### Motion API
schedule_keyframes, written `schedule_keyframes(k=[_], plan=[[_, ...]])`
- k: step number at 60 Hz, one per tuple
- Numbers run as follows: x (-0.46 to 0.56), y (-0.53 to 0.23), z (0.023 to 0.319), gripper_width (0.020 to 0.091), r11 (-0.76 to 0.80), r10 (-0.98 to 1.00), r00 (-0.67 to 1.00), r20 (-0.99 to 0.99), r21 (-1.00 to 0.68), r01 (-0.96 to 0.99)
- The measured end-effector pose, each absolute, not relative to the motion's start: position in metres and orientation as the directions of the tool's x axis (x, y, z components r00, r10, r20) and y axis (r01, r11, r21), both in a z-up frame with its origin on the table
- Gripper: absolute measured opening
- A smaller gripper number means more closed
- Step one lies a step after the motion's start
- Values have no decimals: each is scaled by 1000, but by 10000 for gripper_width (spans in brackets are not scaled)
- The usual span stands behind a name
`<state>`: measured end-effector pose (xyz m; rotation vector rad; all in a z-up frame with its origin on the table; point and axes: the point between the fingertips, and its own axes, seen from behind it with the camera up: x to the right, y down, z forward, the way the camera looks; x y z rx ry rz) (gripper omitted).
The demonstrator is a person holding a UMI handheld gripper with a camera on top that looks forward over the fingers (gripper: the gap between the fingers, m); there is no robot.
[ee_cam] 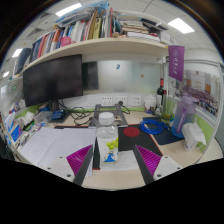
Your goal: Pour water
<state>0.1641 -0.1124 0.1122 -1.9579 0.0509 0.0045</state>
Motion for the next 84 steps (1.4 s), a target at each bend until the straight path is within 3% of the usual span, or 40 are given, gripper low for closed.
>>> schedule_keyframes(k=[17,21,30,43,56,64,75,84], plan=[[159,-42,78,839,-323,-24,998,53,-945,42],[160,-30,72,774,-321,-40,999,13,-947,-1],[156,-11,69,556,-298,-30,999,30,-954,20],[160,-7,71,465,-261,-69,997,33,-965,14],[163,-7,73,421,-288,-97,994,55,-957,25],[175,-3,93,421,-314,-91,991,98,-947,65],[210,21,122,419,-387,2,937,348,-864,322],[243,54,132,420,-420,125,759,639,-659,624]])
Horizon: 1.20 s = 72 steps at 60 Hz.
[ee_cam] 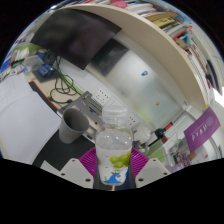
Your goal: Pour water
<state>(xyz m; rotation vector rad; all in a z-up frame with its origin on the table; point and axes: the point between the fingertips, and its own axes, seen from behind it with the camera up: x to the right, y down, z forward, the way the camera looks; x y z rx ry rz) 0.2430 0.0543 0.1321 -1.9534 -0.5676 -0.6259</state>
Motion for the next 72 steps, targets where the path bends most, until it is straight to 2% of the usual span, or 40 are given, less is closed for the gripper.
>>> schedule_keyframes(k=[8,17,32,41,54,62,68,72], plan=[[257,87,135,421,-387,238,540,807,-431,815],[251,117,133,421,-264,330,265,906,-180,947],[241,148,141,419,-141,352,-65,934,121,983],[246,160,147,423,-119,338,-222,914,276,954],[243,164,139,420,-86,336,-315,888,362,928],[243,161,132,422,-86,351,-292,890,341,936],[233,156,139,422,-83,351,-145,925,185,979],[228,148,151,421,-123,348,59,936,-17,992]])
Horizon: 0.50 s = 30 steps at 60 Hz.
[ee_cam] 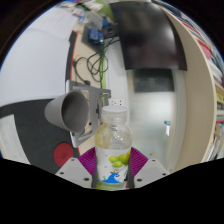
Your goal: Pour water
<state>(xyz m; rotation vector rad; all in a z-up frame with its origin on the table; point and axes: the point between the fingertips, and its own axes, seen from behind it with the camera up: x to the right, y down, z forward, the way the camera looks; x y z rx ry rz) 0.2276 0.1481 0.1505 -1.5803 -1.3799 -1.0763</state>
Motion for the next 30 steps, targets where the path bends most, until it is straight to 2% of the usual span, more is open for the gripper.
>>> schedule_keyframes(k=[7,15,22,30], plan=[[217,136,172,426,-187,333,432,838,-391,901],[215,125,189,425,-241,290,764,576,-728,641],[231,127,189,425,-280,205,932,299,-894,348],[247,132,161,423,-311,154,986,56,-945,102]])
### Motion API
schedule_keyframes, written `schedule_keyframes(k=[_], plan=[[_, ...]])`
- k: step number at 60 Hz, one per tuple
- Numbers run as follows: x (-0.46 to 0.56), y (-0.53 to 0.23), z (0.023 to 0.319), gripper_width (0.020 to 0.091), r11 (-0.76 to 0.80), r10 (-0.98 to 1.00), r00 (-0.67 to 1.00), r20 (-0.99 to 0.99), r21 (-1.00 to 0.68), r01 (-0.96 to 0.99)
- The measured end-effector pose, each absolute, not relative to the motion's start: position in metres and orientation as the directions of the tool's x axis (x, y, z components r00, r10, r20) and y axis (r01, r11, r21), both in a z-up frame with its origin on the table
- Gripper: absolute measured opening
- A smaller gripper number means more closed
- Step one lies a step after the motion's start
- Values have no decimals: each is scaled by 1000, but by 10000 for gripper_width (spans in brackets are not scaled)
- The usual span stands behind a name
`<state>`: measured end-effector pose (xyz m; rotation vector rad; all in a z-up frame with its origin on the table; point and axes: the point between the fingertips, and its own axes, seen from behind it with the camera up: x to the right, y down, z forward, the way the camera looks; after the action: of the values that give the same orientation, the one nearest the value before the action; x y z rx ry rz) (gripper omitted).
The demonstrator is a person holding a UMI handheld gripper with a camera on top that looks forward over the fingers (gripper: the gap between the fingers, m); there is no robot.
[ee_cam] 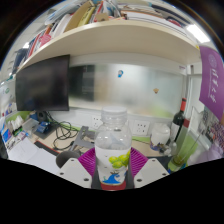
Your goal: Pour water
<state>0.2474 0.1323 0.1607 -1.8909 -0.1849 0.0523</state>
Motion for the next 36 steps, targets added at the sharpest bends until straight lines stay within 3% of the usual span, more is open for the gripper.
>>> schedule_keyframes(k=[16,28,36], plan=[[255,149,99,424,-303,158,987,-5,-952,43],[257,156,70,425,-298,171,985,-10,-954,42],[258,154,72,423,-265,171,985,-1,-963,46]])
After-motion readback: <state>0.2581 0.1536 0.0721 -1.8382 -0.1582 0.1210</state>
